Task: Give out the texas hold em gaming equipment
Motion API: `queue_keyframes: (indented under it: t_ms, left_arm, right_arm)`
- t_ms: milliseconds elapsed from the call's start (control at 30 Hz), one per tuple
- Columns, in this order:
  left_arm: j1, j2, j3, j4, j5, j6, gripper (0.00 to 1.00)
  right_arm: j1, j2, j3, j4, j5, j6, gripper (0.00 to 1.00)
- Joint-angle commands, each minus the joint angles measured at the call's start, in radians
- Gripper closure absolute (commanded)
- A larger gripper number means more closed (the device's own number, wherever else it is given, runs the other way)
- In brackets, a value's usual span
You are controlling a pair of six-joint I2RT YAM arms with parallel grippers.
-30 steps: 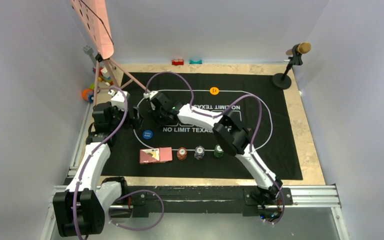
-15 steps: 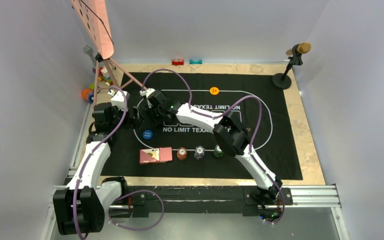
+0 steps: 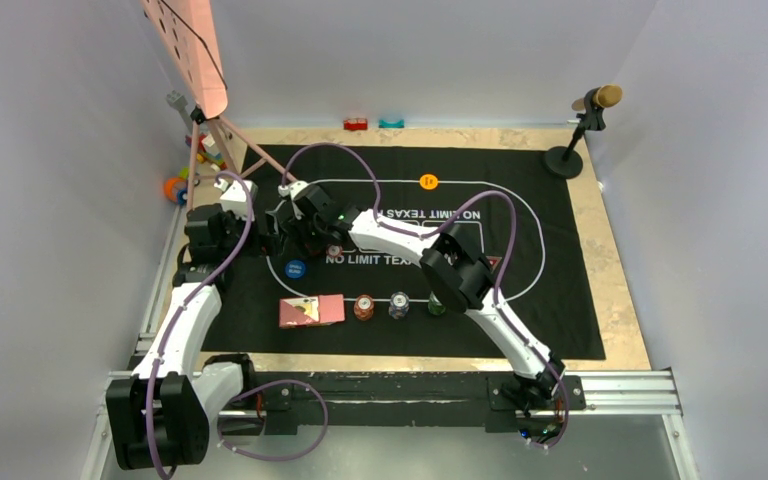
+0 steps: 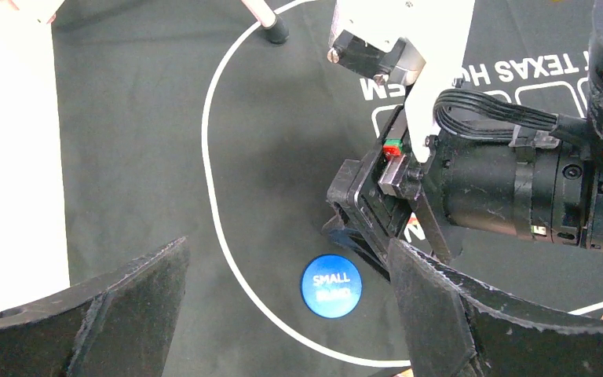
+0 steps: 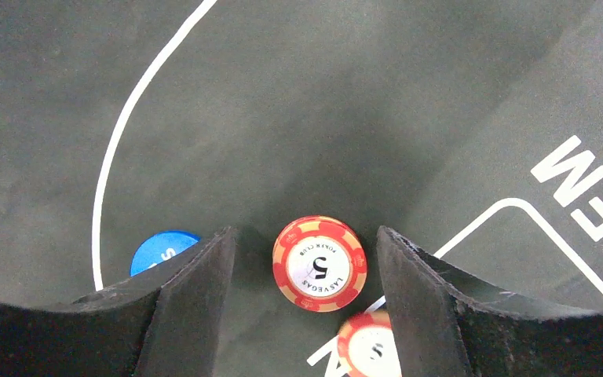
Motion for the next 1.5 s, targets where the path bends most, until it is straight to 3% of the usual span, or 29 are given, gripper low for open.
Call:
queue_keyframes:
  t_ms: [0, 267, 533, 700, 1133, 1467]
  left_arm:
    - [-0.004, -0.013, -0.015, 0.048, 0.006, -0.015, 0.00]
    - [-0.004, -0.019, -0.017, 0.048, -0.007, -0.017, 0.00]
    - [-0.004, -0.021, -0.017, 0.046, -0.008, -0.014, 0.00]
    - [-0.005, -0.011, -0.013, 0.043, -0.008, -0.016, 0.00]
    - [-0.004, 0.018, -0.007, 0.034, -0.019, -0.007, 0.00]
    - [-0.005, 0.017, -0.008, 0.033, -0.022, -0.006, 0.00]
  right_arm:
    - [-0.010, -0.054, 0.022, 0.033, 0.024, -0.009, 0.29]
    - [-0.025, -0.229, -0.079, 0.035, 0.050, -0.027, 0.26]
    - [-0.032, -0.549, -0.494, 0.076, 0.038, -0.038, 0.13]
    - [-0.003, -0.666, -0.672, 0.046, 0.005, -0.035, 0.07]
    - [0.113, -0.692, -0.802, 0.017, -0.017, -0.059, 0.08]
    - [0.149, -0.660, -0.862, 0.033, 0.028, -0.057, 0.14]
